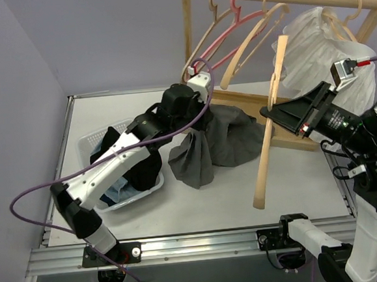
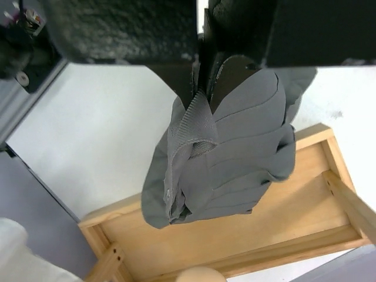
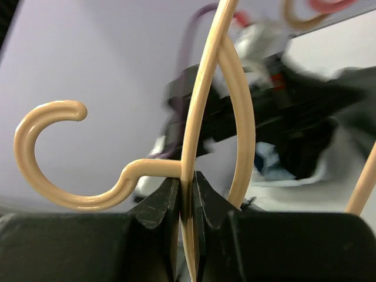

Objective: Remove the skirt from the hanger
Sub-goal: Place the skirt in the bin.

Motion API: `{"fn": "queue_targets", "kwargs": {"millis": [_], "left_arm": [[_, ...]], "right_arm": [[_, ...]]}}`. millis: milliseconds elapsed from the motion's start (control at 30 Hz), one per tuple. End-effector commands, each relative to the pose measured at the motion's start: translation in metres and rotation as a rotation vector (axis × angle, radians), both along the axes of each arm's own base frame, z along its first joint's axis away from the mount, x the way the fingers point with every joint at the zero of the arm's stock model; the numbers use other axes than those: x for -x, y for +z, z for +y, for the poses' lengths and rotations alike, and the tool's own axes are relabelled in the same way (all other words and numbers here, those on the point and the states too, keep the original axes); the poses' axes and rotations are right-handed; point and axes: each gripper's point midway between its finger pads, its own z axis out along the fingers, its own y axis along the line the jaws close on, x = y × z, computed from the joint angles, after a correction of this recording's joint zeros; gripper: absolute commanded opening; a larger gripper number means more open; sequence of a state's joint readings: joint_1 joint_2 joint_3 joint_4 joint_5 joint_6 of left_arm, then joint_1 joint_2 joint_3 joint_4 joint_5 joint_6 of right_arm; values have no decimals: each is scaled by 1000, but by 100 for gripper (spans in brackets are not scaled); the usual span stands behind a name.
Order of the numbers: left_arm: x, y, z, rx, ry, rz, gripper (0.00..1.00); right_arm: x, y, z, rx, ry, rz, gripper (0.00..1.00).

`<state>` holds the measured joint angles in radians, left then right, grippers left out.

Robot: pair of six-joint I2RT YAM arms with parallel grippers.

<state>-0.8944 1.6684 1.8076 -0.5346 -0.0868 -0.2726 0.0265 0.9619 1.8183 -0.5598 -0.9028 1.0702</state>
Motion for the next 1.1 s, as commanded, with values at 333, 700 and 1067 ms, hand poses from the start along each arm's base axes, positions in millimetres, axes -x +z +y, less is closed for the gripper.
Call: {"fn": "queue_targets", "kwargs": {"millis": [333,700,1067], "left_arm": [[80,93,122,-17,-24,-105,2],[89,206,230,27,262,-425,2],[23,227,300,-120,571,-444,2]], "right_arm": [[-72,-125,-89,660,-430,66,0],[-67,-139,-75,562,-389,41,0],[-64,-156,-70,574,-347,55,0]]}}
